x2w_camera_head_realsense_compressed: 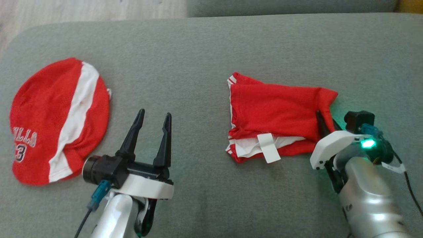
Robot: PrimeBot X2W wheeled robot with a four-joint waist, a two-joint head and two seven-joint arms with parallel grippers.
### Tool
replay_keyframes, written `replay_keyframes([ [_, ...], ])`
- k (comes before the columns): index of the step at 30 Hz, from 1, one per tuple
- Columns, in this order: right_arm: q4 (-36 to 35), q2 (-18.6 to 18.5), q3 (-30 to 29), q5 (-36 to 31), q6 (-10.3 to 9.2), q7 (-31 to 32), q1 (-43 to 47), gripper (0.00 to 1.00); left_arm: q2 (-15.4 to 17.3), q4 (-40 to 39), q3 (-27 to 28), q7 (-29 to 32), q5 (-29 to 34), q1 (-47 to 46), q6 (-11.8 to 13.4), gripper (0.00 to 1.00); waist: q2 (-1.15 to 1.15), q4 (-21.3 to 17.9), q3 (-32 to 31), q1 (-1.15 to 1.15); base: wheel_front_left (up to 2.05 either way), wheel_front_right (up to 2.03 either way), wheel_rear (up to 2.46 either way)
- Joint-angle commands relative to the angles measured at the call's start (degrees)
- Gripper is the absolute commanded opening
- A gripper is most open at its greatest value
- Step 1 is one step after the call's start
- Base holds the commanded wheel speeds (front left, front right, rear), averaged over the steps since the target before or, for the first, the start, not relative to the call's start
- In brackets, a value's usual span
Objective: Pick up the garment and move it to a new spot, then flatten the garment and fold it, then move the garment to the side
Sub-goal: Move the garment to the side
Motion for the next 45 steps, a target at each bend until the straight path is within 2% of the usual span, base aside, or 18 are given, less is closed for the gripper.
replay_keyframes([
  [1,-1.37,0.04,0.59,-1.54,0.37,-0.78,-1.57,0.0,0.03,-2.19,1.36,-0.55,-0.3,-2.6,0.33,1.0,0.0,-1.01,-0.38,0.0,0.0,0.0,0.0],
  [3,-2.81,-1.16,0.48,-5.15,0.37,-0.82,-2.11,0.0,0.03,-2.55,1.24,-0.55,-0.4,-2.77,0.43,1.0,0.0,-2.08,-0.43,0.0,0.0,0.0,0.0],
  [8,-6.08,-7.92,1.62,-10.77,0.37,0.94,-3.04,0.0,0.03,-3.56,0.37,-0.55,-0.84,-3.73,0.72,1.0,0.0,-3.54,0.32,0.0,0.0,0.0,0.0],
  [13,-8.17,-16.44,2.58,-10.34,0.37,3.07,-4.14,0.0,0.03,-4.71,-0.59,-0.55,-1.02,-4.85,1.01,1.0,0.0,-3.77,1.71,0.0,0.0,0.0,0.0],
  [14,-8.82,-19.59,2.8,-9.43,0.37,3.79,-4.56,0.0,0.03,-5.13,-0.89,-0.55,-1.01,-5.3,1.08,1.0,0.0,-3.7,2.3,0.0,0.0,0.0,0.0],
  [19,-9.52,-26.65,3.21,-7.64,0.37,4.95,-5.31,0.0,0.03,-5.77,-1.44,-0.55,-1.08,-6.47,1.03,1.0,0.0,-3.05,3.81,0.0,0.0,0.0,0.0],
  [27,-7.55,-31.94,0.08,-7.93,0.37,6.15,-6.56,0.0,0.03,-5.86,-1.19,-0.55,-0.71,-6.97,0.69,1.0,0.0,-2.06,5.56,0.0,0.0,0.0,0.0],
  [32,-6.72,-31.79,-2.4,-9.09,0.37,6.39,-6.94,0.0,0.03,-5.85,-0.72,-0.55,-0.41,-7.17,0.49,1.0,0.0,-1.92,6.08,0.0,0.0,0.0,0.0],
  [33,-6.7,-31.72,-2.94,-9.36,0.37,6.3,-7.06,0.18,0.03,-5.84,-0.67,-0.55,-0.39,-7.18,0.45,1.0,0.0,-1.92,6.11,0.0,0.0,0.0,0.0],
  [34,-6.78,-31.56,-3.61,-9.55,0.37,5.99,-7.18,1.0,0.03,-5.81,-0.62,-0.55,-0.35,-7.17,0.43,1.0,0.0,-1.94,6.09,0.0,0.0,0.0,0.0],
  [40,-7.51,-29.62,-5.01,-9.88,0.37,4.68,-7.53,1.0,0.03,-5.29,-0.2,-0.55,-0.13,-6.77,0.32,1.0,0.0,-2.46,5.05,0.0,0.0,0.0,0.0],
  [45,-10.36,-25.93,-5.05,-9.46,0.37,2.57,-7.6,1.0,0.03,-5.05,0.99,-0.55,-0.38,-5.82,0.27,1.0,0.0,-3.43,2.33,0.0,0.0,0.0,0.0],
])
